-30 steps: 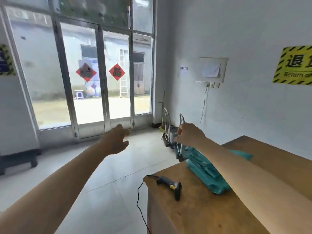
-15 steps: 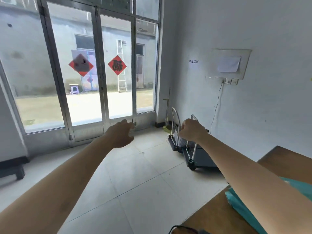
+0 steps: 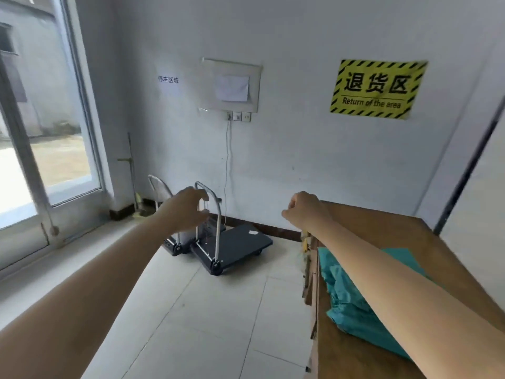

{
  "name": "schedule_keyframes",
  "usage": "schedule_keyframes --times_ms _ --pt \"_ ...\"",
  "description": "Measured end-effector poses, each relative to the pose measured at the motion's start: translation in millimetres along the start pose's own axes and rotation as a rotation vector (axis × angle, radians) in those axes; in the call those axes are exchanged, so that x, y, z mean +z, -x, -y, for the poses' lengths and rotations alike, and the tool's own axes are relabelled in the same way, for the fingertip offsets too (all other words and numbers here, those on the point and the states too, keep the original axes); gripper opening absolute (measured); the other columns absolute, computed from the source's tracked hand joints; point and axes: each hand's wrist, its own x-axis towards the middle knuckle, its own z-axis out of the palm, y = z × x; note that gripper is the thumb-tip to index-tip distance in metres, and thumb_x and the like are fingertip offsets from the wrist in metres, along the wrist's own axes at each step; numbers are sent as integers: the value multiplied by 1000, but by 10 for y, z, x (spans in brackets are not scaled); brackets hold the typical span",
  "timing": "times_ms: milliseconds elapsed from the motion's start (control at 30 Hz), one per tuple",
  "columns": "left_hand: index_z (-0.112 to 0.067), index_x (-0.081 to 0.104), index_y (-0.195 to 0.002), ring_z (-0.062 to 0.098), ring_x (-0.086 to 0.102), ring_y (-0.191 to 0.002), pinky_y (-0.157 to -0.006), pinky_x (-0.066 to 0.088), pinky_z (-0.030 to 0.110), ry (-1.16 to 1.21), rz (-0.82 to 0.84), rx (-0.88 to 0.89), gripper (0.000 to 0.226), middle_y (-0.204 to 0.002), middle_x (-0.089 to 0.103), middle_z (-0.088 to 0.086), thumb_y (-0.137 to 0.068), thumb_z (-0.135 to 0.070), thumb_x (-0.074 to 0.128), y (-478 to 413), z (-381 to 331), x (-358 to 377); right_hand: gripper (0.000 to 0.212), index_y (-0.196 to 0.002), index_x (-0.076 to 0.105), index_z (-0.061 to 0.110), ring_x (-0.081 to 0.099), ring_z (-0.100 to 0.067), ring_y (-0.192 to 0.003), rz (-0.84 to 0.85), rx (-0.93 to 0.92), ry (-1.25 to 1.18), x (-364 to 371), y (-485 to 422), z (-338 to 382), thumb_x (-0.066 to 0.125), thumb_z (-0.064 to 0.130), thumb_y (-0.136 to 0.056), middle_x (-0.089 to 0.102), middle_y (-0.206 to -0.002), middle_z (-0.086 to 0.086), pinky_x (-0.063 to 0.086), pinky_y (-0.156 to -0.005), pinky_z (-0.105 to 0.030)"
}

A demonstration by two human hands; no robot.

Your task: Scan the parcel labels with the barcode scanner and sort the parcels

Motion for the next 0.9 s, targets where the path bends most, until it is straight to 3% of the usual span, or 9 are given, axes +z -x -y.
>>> schedule_keyframes --times_ms 100,167,300,467,567,633,700,767,900 --pt "-20 52 -127 24 55 -109 -96 45 37 58 73 150 37 -123 53 5 -91 -29 55 -641 -168 403 34 -104 66 -2 68 -29 -79 -14 147 2 3 -296 -317 57 20 -79 71 -84 -17 39 -61 -28" --pt "-22 50 -126 22 54 -109 -96 44 37 62 126 255 37 -123 52 3 -91 -33 53 -1064 -314 691 30 -97 68 -1 63 -24 -63 -31 242 2 56 -503 -596 55 21 -81 64 -67 -9 42 -57 -27" --pt "-21 51 -125 21 52 -114 -97 43 34 102 221 395 35 -125 52 4 -92 -32 53 -1843 -695 1113 25 -91 66 1 72 -24 -65 -78 447 -113 62 -865 -1167 54 20 -81 74 -80 -14 58 -64 -34" --pt "-16 56 -121 22 54 -108 -91 43 30 171 337 575 30 -120 54 5 -91 -22 55 -2579 -1192 1581 25 -99 64 -2 64 -20 -58 -138 719 -276 142 -1150 -1680 59 17 -84 71 -84 -14 50 -53 -25" --pt "-17 58 -120 17 55 -105 -91 46 30 185 458 679 32 -116 55 -1 -89 -22 56 -2890 -1364 1990 23 -104 58 1 62 -23 -65 -144 860 -416 339 -1314 -1911 60 14 -85 61 -85 -12 49 -51 -25" --pt "-22 59 -120 18 56 -108 -94 49 36 149 528 763 35 -121 57 0 -86 -28 56 -3201 -1485 2363 12 -91 55 6 57 -22 -69 -185 917 -447 524 -1475 -2068 61 14 -83 51 -80 -7 48 -52 -25" --pt "-21 60 -117 18 57 -107 -94 50 38 138 582 829 31 -121 59 1 -87 -29 57 -3518 -1623 2690 26 -69 38 16 46 -18 -63 -262 967 -476 668 -1673 -2237 60 13 -82 38 -70 -2 41 -48 -23" --pt "-15 59 -118 20 56 -108 -95 48 35 138 601 894 30 -120 59 3 -90 -25 57 -3793 -1779 2929 37 -67 26 21 38 -14 -58 -319 1047 -524 805 -1865 -2416 60 13 -80 30 -68 2 35 -46 -23" --pt "-14 56 -123 21 56 -110 -95 47 34 114 691 1010 33 -123 59 5 -92 -26 55 -4404 -2104 3430 32 -69 29 17 30 -14 -54 -465 1252 -568 1014 -2222 -2746 58 10 -79 29 -66 1 24 -46 -24"
